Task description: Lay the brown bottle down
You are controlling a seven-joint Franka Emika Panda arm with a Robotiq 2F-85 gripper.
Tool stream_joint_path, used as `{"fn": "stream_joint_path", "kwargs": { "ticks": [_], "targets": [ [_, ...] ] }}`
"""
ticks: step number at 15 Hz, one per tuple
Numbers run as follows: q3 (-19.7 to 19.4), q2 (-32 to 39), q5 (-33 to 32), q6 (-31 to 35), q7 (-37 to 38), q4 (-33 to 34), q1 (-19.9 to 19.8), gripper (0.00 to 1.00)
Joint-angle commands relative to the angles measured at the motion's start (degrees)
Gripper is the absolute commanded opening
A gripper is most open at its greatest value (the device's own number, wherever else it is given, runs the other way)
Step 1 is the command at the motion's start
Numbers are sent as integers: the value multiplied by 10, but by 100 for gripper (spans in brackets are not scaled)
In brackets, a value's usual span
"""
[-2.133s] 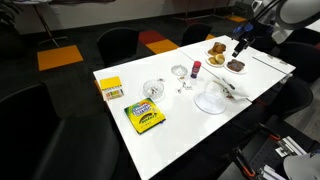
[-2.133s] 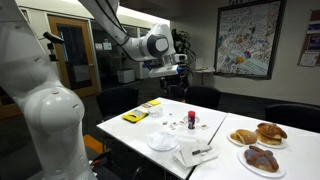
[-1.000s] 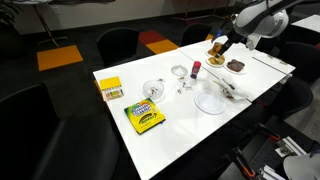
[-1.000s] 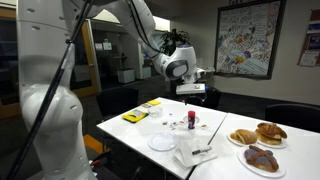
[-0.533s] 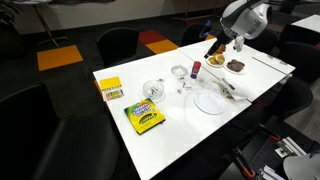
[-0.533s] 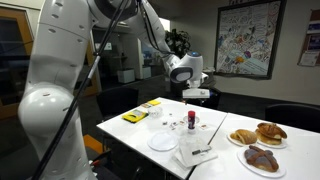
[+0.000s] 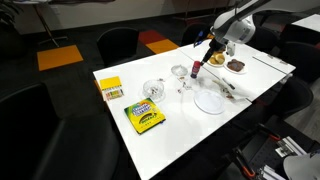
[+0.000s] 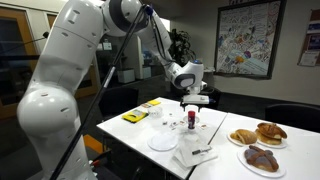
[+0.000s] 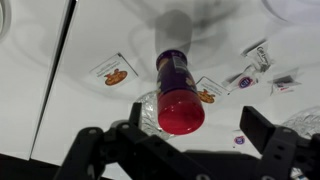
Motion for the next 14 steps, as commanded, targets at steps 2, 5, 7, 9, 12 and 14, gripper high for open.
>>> {"fn": "stream_joint_path", "kwargs": {
  "ticks": [2, 5, 7, 9, 12, 14],
  "targets": [
    [3, 26, -71, 17, 61, 19, 3, 100],
    [3, 36, -119, 32, 94, 25, 10, 100],
    [12, 44, -136, 38, 102, 28, 3, 100],
    [21, 53, -143, 45, 105, 32, -3, 100],
    [29, 64, -147, 55, 102, 37, -11, 75],
    [32, 67, -149, 62, 104, 39, -15, 68]
  ]
}}
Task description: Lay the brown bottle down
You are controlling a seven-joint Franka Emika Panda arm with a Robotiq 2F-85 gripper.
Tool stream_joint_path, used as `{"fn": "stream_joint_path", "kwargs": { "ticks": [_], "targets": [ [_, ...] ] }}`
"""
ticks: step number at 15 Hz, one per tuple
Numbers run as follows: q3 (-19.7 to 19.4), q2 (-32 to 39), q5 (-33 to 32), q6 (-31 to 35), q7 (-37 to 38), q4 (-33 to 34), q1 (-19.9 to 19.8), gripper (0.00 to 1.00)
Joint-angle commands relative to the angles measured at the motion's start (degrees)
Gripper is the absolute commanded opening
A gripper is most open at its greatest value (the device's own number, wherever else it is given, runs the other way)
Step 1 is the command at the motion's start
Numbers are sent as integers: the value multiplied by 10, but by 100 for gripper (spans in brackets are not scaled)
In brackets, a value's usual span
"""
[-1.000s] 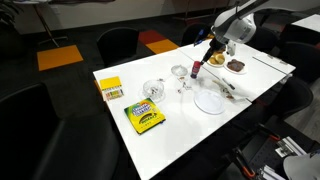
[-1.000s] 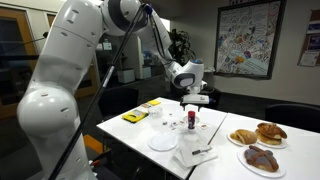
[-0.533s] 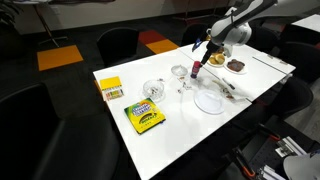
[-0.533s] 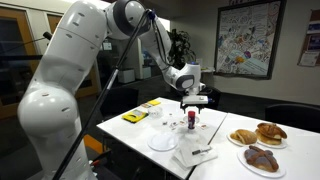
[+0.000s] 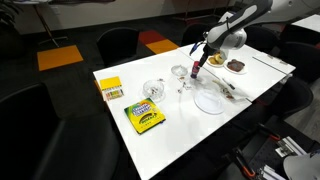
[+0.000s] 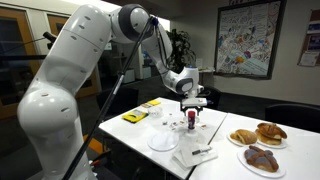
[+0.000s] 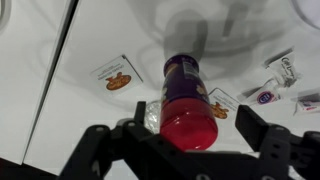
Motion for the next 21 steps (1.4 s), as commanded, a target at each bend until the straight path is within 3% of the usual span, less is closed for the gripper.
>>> {"fn": "stream_joint_path", "kwargs": {
  "ticks": [1, 5, 9, 12, 16, 21],
  "targets": [
    [15, 16, -19, 19, 7, 13, -19, 59],
    [14, 19, -28, 17, 11, 18, -20, 31],
    [16, 18, -34, 11, 11, 20, -21, 29],
    [-46, -4, -88, -81, 103, 26, 27, 29],
    [-84, -17, -165, -256, 176, 65, 57, 29],
    [-64, 20, -216, -457, 188, 144, 54, 29]
  ]
}}
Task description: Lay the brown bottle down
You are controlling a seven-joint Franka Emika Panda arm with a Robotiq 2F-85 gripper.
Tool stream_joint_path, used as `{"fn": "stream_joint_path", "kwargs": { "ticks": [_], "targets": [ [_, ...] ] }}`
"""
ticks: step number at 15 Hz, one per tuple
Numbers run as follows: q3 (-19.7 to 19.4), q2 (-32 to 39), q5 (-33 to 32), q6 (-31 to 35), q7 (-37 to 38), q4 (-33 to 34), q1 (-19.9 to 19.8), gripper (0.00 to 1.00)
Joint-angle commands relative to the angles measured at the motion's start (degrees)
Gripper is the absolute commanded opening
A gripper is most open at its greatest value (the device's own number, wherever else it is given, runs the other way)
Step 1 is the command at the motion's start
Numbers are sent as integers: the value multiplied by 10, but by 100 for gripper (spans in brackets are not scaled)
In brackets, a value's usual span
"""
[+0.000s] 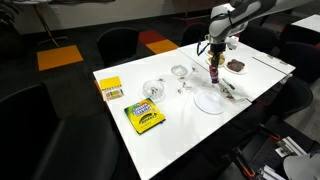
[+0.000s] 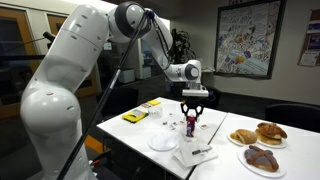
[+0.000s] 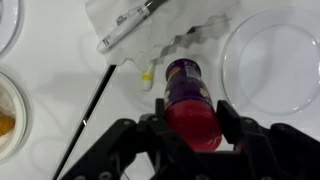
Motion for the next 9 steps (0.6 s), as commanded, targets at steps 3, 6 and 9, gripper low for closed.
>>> {"fn": "stream_joint_path", "kwargs": {
  "ticks": [3, 6, 9],
  "targets": [
    [14, 53, -16, -129, 4, 81, 7, 29],
    [11, 84, -24, -121, 23, 104, 14, 29],
    [8, 111, -34, -113, 47, 124, 17, 29]
  ]
}}
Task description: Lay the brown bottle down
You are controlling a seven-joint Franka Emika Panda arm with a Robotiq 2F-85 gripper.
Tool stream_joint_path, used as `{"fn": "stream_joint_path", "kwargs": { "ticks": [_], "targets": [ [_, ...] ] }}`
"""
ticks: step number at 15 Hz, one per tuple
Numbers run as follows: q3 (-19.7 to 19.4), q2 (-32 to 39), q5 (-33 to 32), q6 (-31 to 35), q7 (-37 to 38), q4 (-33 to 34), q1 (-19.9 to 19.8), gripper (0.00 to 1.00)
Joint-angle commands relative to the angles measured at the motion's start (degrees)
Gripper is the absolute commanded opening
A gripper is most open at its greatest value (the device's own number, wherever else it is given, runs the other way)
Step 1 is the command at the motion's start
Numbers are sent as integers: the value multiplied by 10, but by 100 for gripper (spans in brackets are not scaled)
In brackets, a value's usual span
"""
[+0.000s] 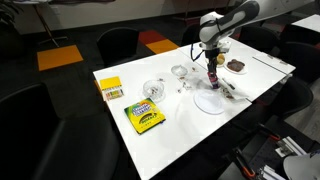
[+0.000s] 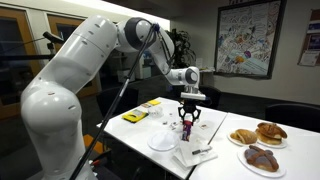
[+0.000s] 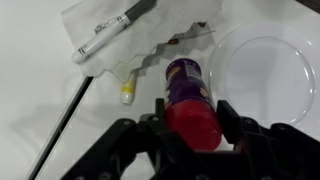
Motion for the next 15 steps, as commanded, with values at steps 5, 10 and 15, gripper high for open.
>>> {"fn": "stream_joint_path", "kwargs": {
  "ticks": [5, 10, 15],
  "targets": [
    [-16, 42, -75, 74, 77, 37, 20, 29],
    [-35, 50, -140, 190, 133, 28, 40, 29],
    [-37, 57, -148, 232, 138, 25, 41, 80]
  ]
}}
